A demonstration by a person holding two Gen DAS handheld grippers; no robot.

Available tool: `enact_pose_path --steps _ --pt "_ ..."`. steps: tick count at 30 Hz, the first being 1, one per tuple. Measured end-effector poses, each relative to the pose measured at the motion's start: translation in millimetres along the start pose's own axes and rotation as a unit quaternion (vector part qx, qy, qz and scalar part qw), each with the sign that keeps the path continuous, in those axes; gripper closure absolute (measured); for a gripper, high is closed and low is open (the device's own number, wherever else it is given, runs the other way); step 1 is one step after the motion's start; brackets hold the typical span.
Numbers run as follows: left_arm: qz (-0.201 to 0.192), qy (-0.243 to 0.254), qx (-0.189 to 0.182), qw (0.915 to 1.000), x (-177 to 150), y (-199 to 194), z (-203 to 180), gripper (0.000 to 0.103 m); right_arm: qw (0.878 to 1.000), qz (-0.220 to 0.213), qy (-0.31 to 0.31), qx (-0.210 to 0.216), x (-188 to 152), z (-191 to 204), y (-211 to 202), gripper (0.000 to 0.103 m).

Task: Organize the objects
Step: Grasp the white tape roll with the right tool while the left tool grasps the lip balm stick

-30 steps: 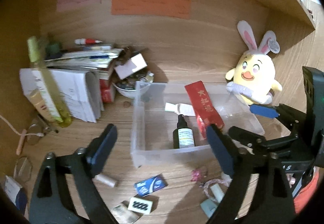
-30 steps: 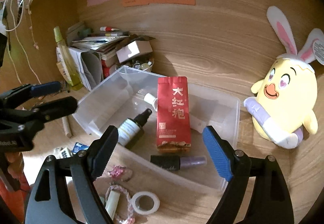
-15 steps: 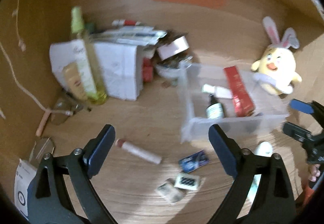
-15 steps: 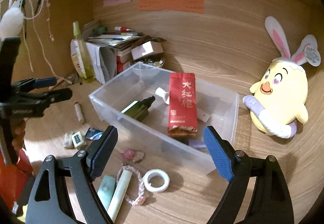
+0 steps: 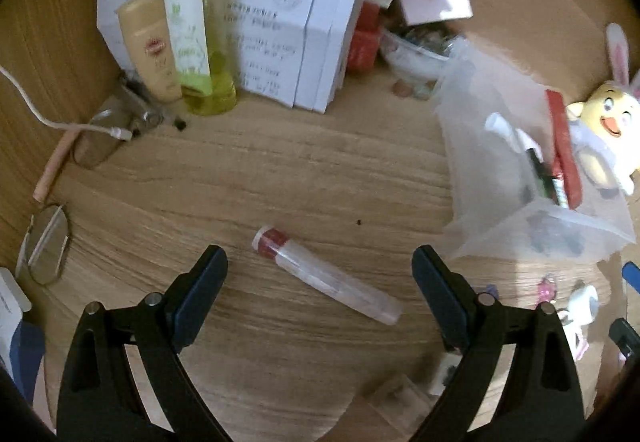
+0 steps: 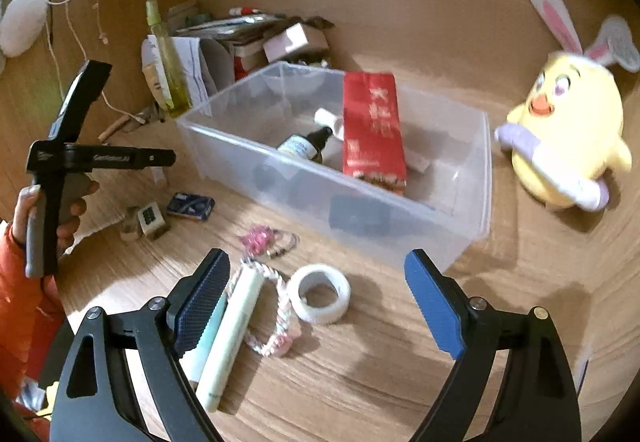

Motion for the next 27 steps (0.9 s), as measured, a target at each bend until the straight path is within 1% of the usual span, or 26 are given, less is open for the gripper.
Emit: enact_pose_path --steps 2,6,7,8,9,11,12,14,15,17,18,20,22,25,27 --pt "0.000 0.001 0.003 1.0000 -2.7 2.2 2.1 0.009 1.000 0.007 0.003 -0.001 -5.1 -2.5 2.3 0.015" --pt "-0.011 0.029 0.019 0.9993 -13.4 -1.7 6.5 0.009 1.000 0.019 0.000 -0.009 -12.4 -7.0 8.0 0.015" --pt "-0.012 0.036 0.023 0.9990 -16.2 -2.6 7.2 0.010 1.000 0.021 -0.001 -0.009 -13.6 -8.1 8.8 0.015" --pt "-0.016 0.046 0.028 0.9984 -19.7 -3.9 7.9 0.014 1.000 0.022 -0.002 -0.010 -14.8 -8.2 9.7 0.015" --pt "-0.021 0.055 0.034 0.9977 -22.1 -5.7 8.3 0.015 1.000 0.024 -0.004 -0.009 -16.4 -8.0 10.4 0.015" --pt "-0.023 0.061 0.026 0.9976 -25.2 -9.6 9.3 0.026 1.000 0.025 -0.007 -0.007 -18.8 -7.1 11.5 0.015" --pt "-0.025 0.064 0.024 0.9974 -25.7 -11.5 9.9 0.030 1.000 0.026 -0.008 -0.007 -20.3 -6.7 12.2 0.015" --pt "-0.027 0.069 0.020 0.9971 -25.5 -13.3 10.5 0.042 1.000 0.027 -0.012 -0.010 -22.1 -5.5 13.1 0.015" --pt "-0.030 0.074 0.016 0.9967 -25.3 -14.2 9.9 0.045 0.999 0.028 -0.014 -0.012 -23.2 -5.1 13.6 0.015" --pt "-0.032 0.084 0.009 0.9959 -24.7 -13.6 6.1 0.061 0.999 0.029 -0.016 -0.013 -24.3 -3.8 14.0 0.016" --pt "-0.032 0.089 0.005 0.9955 -24.3 -14.1 3.4 0.066 0.999 0.029 -0.015 -0.013 -24.2 -3.6 14.2 0.017" --pt "-0.034 0.101 -0.001 0.9944 -24.4 -13.5 0.6 0.080 0.999 0.032 -0.012 -0.010 -23.7 -4.5 15.2 0.017" --pt "-0.036 0.113 -0.008 0.9929 -27.9 -15.0 -4.4 0.089 0.999 0.031 -0.006 -0.011 -22.9 -7.2 15.0 0.018" --pt "-0.036 0.127 -0.020 0.9911 -34.9 -18.6 -11.2 0.089 1.000 0.031 0.004 -0.004 -23.0 -10.6 14.8 0.018" --pt "-0.038 0.136 -0.026 0.9897 -41.3 -22.6 -16.4 0.089 0.999 0.033 0.009 -0.005 -23.4 -13.3 16.3 0.022"
Point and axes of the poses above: each gripper's, at about its wrist camera, not at the fingertips, and y roughly the way its jaws point, z to its left, x to its top, the point moved 6 cm from there along y, roughly the way its jaws point, and after that the axes turned 6 degrees about -y, right-handed, at the moved point
